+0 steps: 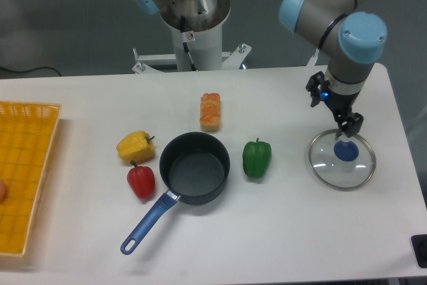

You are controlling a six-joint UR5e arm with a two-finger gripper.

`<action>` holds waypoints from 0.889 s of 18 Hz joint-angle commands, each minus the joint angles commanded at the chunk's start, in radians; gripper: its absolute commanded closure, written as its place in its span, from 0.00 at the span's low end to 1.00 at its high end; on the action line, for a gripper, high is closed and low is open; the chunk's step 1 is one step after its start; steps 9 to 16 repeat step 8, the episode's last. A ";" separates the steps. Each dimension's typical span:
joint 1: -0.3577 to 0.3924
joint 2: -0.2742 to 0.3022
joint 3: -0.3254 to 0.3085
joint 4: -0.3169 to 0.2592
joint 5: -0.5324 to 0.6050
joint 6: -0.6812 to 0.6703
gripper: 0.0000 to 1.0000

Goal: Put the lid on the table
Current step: 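Lift the open gripper up away from the lid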

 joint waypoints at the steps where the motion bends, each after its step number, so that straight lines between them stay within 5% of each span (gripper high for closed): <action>1: -0.002 -0.005 0.002 0.000 0.000 -0.002 0.00; 16: 0.002 0.000 0.006 0.003 -0.011 -0.002 0.00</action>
